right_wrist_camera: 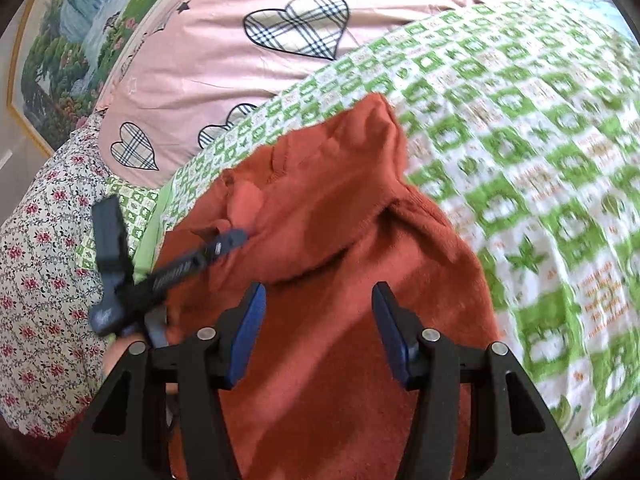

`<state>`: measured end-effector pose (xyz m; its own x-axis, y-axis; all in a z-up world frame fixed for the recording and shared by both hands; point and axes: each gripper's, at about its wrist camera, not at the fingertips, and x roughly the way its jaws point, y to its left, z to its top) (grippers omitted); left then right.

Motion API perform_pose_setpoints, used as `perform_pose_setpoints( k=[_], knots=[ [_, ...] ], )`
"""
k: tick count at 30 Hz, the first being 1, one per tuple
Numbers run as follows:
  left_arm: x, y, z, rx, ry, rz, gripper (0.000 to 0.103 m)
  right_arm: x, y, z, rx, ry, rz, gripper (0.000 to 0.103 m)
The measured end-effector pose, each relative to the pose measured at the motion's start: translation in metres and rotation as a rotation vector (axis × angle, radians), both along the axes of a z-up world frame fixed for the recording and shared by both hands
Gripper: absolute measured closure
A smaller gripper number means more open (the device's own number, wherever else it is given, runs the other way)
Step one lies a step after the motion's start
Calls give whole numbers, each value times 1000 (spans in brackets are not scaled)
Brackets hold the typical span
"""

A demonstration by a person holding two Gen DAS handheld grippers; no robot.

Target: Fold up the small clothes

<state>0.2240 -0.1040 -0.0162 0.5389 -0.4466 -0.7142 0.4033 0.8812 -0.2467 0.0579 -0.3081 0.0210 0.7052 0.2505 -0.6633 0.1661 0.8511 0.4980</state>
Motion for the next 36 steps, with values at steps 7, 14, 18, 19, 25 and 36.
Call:
perform_pose_setpoints(
  k=[7,14,18,19,25,36],
  knots=[
    [-48,83,7,111,-26,72,33,54,60,13,-120,-30,144,46],
    [-43,175,-4,259,-6,312,34,116,143,18,-403,-89,362,46],
    [-43,203,-18,227,31,368,34,152,178,-7,-533,-40,470,46],
    [-41,209,-23,202,54,378,34,157,181,-13,-553,-27,482,47],
    [-21,201,-25,240,77,392,34,178,152,-25,-502,25,369,97],
    [-3,198,-23,168,109,525,48,90,-10,-16,-131,-2,-73,97]
  ],
)
